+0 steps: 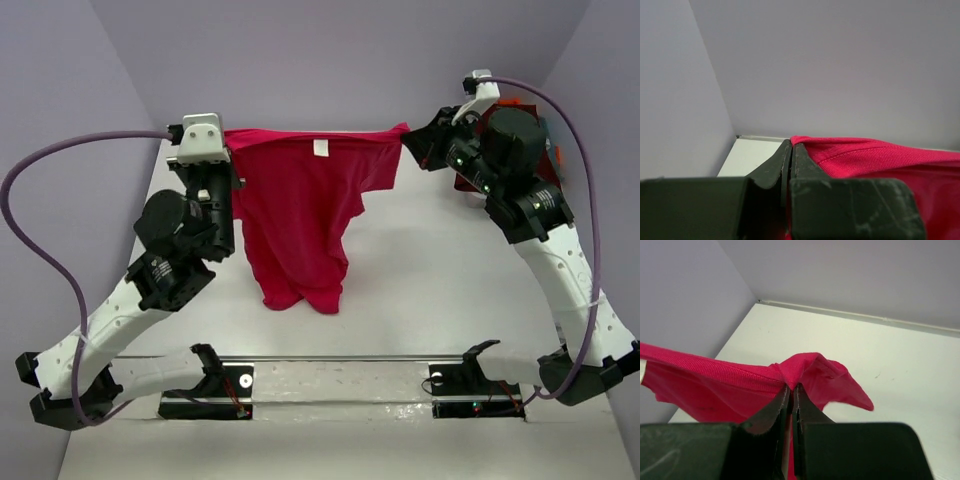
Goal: Fold and stack the t-shirts
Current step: Flatten out the tshirt
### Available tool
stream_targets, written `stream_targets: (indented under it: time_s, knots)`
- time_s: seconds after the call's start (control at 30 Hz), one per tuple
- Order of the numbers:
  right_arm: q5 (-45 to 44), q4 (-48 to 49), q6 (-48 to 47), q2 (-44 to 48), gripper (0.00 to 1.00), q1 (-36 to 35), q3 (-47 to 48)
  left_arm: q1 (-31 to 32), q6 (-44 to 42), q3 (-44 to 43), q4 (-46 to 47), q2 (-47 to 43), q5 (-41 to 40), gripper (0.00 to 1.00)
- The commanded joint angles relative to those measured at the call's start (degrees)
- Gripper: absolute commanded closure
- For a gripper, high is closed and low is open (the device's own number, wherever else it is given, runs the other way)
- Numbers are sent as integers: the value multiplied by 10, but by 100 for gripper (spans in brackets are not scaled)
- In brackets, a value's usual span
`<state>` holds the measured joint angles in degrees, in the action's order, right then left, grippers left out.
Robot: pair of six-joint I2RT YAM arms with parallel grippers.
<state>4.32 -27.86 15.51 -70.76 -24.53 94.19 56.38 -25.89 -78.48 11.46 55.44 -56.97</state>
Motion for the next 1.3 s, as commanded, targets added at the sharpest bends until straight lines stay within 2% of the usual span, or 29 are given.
stream_targets:
  time_s: [0.0,0.1,0.17,0.27,0.37,0.63,0.73,1.03,1.17,1.27]
  knots:
    - [-108,38,-12,17,93,15,-28,-148,177,-9,-85,-8,31,94]
    - [-115,40,-14,10,93,15,-38,-220,228,-12,-114,20,101,94]
    - [-121,44,-16,0,93,15,-44,-243,255,-18,-129,54,118,94]
    - [-149,42,-15,-31,93,15,-39,-295,315,-69,-168,119,169,94]
    - [-168,38,-17,-67,93,22,-14,-335,341,-90,-159,164,227,94]
    - [-157,14,0,-190,93,74,78,-427,388,-136,-148,297,299,94]
    - [-150,10,8,-249,93,94,108,-451,408,-153,-147,355,325,94]
    - [-128,-39,12,-492,93,128,320,-494,436,-249,-139,542,376,94]
    - [-114,-62,16,-584,93,134,411,-494,436,-336,-160,621,376,94]
    - [-111,-60,19,-628,93,139,432,-500,430,-395,-164,670,382,94]
